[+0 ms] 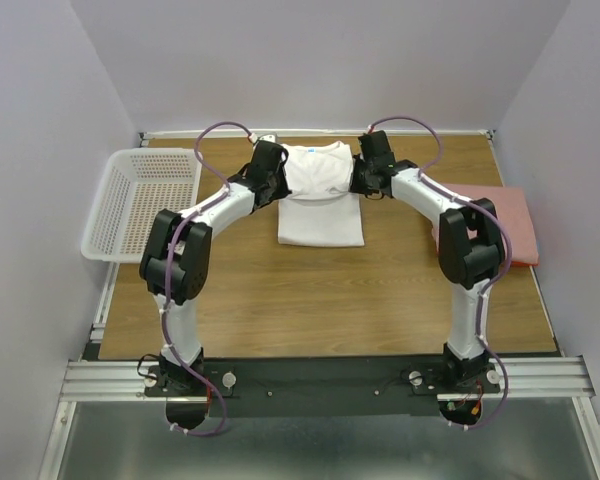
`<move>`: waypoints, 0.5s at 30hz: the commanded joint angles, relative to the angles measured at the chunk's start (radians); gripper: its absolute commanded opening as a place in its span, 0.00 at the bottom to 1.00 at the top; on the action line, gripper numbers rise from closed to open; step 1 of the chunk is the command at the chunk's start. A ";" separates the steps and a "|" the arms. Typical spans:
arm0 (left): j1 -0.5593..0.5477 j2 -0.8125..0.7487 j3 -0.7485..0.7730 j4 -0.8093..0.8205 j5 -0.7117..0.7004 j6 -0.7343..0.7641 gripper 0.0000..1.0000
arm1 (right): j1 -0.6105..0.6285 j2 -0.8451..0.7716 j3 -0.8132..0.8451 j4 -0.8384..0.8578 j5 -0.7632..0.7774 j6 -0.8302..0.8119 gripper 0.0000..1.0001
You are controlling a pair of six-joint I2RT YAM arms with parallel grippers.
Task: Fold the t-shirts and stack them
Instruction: Fold the tshirt
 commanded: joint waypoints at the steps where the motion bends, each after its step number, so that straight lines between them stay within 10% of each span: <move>1: 0.011 0.053 0.053 -0.004 0.041 0.044 0.00 | -0.013 0.061 0.062 0.005 -0.063 -0.021 0.01; 6: 0.021 0.116 0.104 -0.021 0.047 0.062 0.06 | -0.024 0.106 0.098 0.006 -0.063 -0.018 0.02; 15: 0.032 0.093 0.116 -0.052 0.055 0.068 0.73 | -0.038 0.089 0.123 0.003 -0.129 -0.037 0.52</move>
